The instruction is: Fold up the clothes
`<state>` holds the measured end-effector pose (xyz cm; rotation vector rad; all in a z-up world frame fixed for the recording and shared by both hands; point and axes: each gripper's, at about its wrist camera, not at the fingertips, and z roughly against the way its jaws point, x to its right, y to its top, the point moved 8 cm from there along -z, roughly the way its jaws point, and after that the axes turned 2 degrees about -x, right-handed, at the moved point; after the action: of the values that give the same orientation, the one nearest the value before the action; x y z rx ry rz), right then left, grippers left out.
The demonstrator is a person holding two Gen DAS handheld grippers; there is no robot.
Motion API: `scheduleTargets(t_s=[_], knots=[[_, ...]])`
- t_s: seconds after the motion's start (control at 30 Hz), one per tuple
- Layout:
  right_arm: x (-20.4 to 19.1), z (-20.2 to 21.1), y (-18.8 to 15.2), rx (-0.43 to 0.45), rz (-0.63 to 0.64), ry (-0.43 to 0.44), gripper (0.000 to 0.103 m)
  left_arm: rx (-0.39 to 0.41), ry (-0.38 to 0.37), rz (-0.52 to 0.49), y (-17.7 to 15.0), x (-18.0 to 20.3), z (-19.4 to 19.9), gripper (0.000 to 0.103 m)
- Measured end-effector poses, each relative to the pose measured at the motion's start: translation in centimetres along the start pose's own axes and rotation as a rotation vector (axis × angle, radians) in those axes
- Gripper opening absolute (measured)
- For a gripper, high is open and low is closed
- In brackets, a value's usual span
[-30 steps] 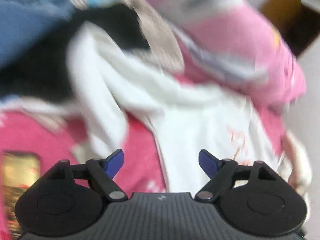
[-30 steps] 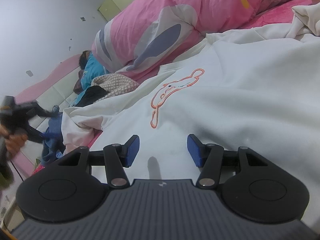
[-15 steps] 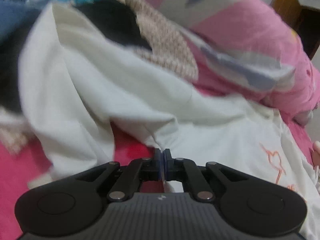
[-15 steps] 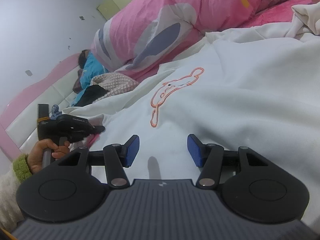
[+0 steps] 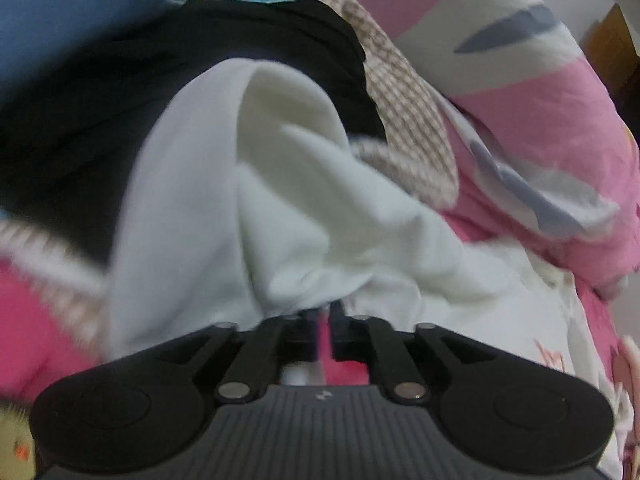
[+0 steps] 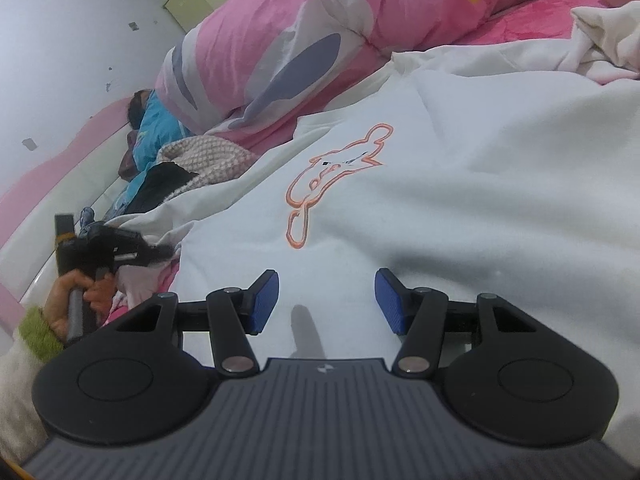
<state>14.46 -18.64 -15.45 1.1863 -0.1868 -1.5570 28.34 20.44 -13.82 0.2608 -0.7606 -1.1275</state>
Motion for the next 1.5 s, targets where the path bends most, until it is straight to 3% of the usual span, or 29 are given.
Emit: scheduleTargets(t_s=[0.1,0.2,0.3,0.5,0.6,0.67,0.77,0.87,1.07,1.13,1.17,1.2,1.27,1.5], knots=[[-0.8,1.8,-0.6,-0.004,0.02,0.002,0.053,0.025,-0.036,-0.056,-2.4,0.7,3.8,0.047],[-2.7,4.2,-2.1,-0.017,0.123,0.014,0.053,0.033,-0.069,-0.13,-5.6,1.9,7.7,0.054],[-4.6,6.7,-4.2,-0.03,0.228,0.022,0.053,-0.02,-0.133,-0.179,-10.0,2.1,11.2,0.056],[-6.3,10.9,-7.6,-0.021,0.279,0.05,0.053,-0.176,-0.268,-0.222,-21.0,2.2,15.3,0.056],[-6.3,12.2,-8.5,-0.02,0.252,0.062,0.053,-0.251,-0.309,-0.169,-24.9,2.2,15.3,0.054],[-5.3,13.1,-8.4,-0.001,0.185,0.057,0.052,-0.233,-0.291,-0.146,-25.6,2.2,15.2,0.054],[-3.2,15.0,-7.6,0.057,0.065,0.038,0.051,-0.201,-0.251,-0.137,-25.7,2.2,15.2,0.036],[-0.9,17.2,-6.8,0.131,-0.015,0.002,0.05,-0.217,-0.254,-0.122,-25.5,2.6,15.2,0.029],[5.4,23.0,-5.2,0.305,-0.115,-0.141,0.05,-0.259,-0.249,-0.129,-27.1,3.8,14.4,0.031],[8.3,24.8,-4.1,0.359,-0.154,-0.196,0.051,-0.255,-0.234,-0.129,-27.5,4.0,14.1,0.03],[9.7,25.4,-3.5,0.38,-0.17,-0.217,0.052,-0.25,-0.227,-0.13,-27.6,4.2,13.9,0.025],[11.1,25.6,-3.0,0.388,-0.187,-0.238,0.052,-0.241,-0.215,-0.133,-27.7,4.3,13.9,0.016],[13.8,25.4,-1.8,0.376,-0.213,-0.287,0.052,-0.219,-0.19,-0.138,-27.9,4.5,13.9,0.009],[18.2,21.2,0.3,0.242,-0.266,-0.29,0.051,-0.207,-0.185,-0.1,-27.7,4.3,14.3,0.007]])
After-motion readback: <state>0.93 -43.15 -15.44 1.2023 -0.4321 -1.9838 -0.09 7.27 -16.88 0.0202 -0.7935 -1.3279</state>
